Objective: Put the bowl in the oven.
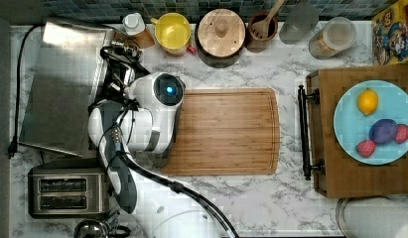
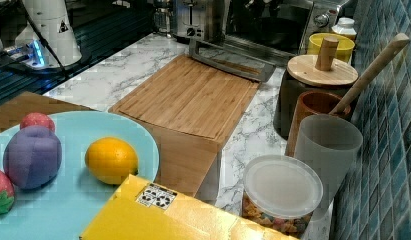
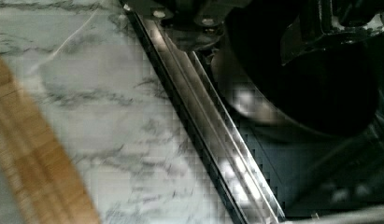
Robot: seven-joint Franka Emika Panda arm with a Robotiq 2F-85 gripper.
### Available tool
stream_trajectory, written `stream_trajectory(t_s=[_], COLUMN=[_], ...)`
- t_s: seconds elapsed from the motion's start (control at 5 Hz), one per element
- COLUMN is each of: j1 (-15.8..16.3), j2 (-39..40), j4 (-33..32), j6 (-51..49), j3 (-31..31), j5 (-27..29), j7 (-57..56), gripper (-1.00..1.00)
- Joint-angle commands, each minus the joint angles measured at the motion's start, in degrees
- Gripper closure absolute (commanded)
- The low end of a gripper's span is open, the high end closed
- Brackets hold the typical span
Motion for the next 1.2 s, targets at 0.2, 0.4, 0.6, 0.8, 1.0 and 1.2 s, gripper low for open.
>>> stream_trajectory(t_s=[0.2, 0.4, 0.6, 0.8, 1.0, 1.2], j1=[-3.9, -4.1, -4.2, -4.3, -3.2, -3.8], j2=[-6.5, -6.5, -6.5, -6.5, -6.6, -6.5], j4=[-0.3, -0.3, -0.3, -0.3, -0.3, -0.3], j6=[-1.2, -1.2, -1.2, -1.1, -1.3, -1.2], j3=[0.1, 0.3, 0.4, 0.5, -0.6, -0.1], j5=[0.2, 0.1, 0.1, 0.0, 0.5, 0.3], j7=[-4.7, -4.6, -4.6, -4.6, -4.8, -4.7], gripper=[0.0, 0.0, 0.0, 0.0, 0.0, 0.0])
